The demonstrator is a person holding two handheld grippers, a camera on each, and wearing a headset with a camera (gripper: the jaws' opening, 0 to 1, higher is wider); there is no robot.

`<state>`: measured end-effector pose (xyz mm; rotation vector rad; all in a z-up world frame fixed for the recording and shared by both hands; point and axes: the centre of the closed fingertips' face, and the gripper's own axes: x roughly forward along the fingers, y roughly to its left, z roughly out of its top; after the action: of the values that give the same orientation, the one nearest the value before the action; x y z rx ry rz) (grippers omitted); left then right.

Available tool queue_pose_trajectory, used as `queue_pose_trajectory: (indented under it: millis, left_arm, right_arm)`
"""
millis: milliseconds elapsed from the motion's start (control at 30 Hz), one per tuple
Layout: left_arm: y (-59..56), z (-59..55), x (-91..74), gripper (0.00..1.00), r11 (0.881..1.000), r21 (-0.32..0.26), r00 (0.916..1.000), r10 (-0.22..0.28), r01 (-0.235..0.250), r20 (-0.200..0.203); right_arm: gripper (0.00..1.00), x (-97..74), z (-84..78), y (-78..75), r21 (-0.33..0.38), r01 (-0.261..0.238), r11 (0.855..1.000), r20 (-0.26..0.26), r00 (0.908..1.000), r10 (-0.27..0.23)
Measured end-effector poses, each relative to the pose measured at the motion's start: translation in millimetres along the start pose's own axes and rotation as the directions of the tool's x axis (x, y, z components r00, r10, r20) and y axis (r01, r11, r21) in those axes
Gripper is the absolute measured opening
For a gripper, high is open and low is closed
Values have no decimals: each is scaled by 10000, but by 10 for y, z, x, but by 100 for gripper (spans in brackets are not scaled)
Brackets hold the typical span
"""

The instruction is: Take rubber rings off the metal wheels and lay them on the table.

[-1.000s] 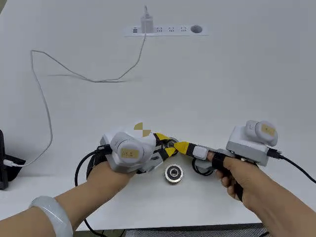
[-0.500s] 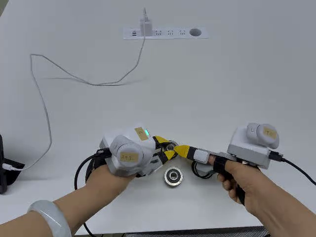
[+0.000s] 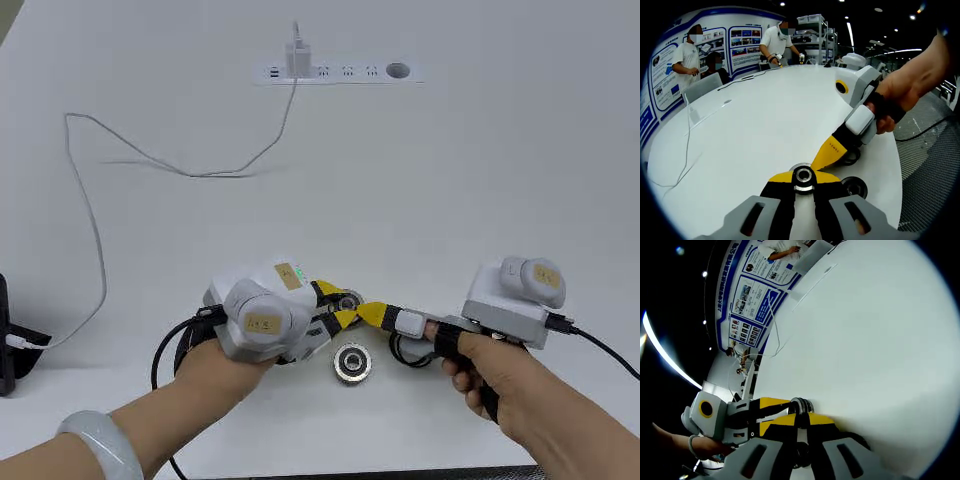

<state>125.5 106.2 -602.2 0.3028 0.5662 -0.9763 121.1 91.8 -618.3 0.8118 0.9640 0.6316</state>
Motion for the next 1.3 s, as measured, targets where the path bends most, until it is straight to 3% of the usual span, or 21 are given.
queue_pose_trajectory:
  millis: [333,1300]
  left_arm:
    - [2,-7,1,14,10000,33,10000,-10,10,5]
    - [-3,-2,-3,14,10000,17,10000,3,-3,21]
  right_arm:
    - [3,-45,28,14,-315,44,9995,69,10000,-42]
    - [1,-67,18,73,-289,151,9995,68,9999,-149]
